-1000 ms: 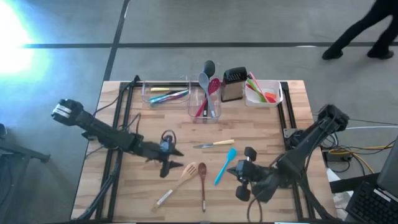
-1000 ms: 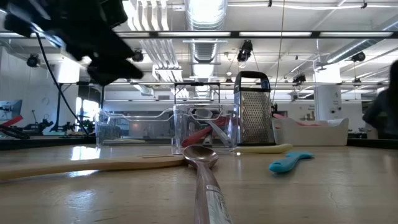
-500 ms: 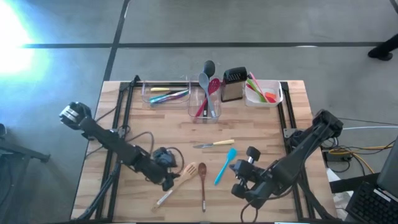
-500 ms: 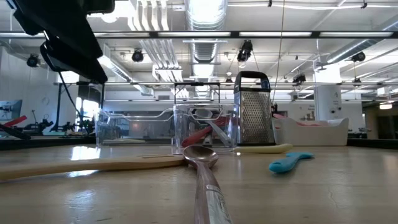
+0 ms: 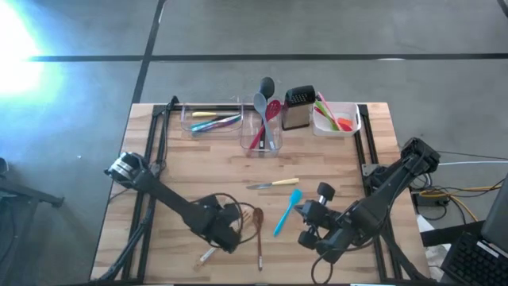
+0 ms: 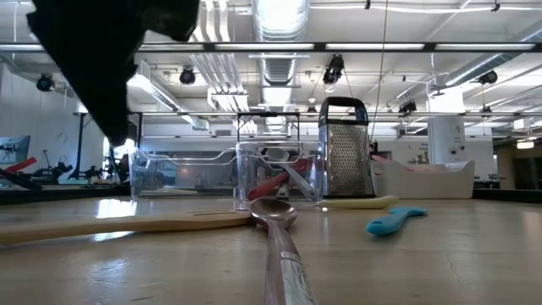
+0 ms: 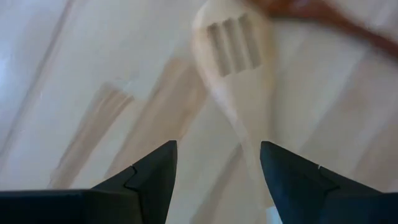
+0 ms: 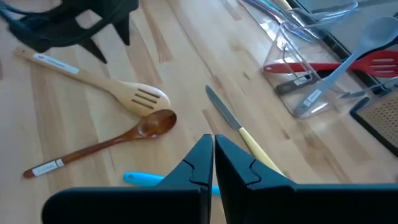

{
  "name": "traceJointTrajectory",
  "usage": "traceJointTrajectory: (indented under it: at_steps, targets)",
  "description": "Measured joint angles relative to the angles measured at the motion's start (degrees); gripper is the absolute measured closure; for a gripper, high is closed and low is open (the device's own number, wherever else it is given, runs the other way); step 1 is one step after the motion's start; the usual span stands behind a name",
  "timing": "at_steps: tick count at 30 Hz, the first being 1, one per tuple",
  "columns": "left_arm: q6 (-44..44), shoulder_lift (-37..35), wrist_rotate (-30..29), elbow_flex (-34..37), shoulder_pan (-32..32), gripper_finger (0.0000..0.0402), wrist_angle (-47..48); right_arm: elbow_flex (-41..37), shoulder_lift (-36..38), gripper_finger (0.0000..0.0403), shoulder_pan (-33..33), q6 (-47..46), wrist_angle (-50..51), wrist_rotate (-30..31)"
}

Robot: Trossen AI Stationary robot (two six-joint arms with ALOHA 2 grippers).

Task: Pick & Place Kitchen Items
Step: Put the light brown serving spoon into the right transparent bin

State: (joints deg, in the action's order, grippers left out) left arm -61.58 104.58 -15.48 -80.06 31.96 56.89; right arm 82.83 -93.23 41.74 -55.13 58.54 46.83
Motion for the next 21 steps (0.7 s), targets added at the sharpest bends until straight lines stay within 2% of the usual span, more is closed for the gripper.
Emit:
traceJointTrajectory:
  at_steps: [4,8,14,21]
  targets:
    - [1.4,2.5,0.1,-4.9,-0.5,0.0168,-0.4,-0.9,0.0,0.0394,0.0,0.0,0.0,-0.1]
    - [1.5,3.4,0.3,-5.6,-1.7,0.0165,-0.5,-2.5,0.0,0.0394,0.0,0.0,-0.4,-1.0]
    - [0.0,3.5,3.8,-2.5,-3.6,0.0163,-2.2,-5.0,0.0,0.0394,0.4,-1.6,-0.5,-3.1]
    - [-1.3,3.5,9.2,3.0,-3.8,0.0164,-12.1,-6.7,0.0,0.0394,0.5,-3.2,-0.6,-3.5]
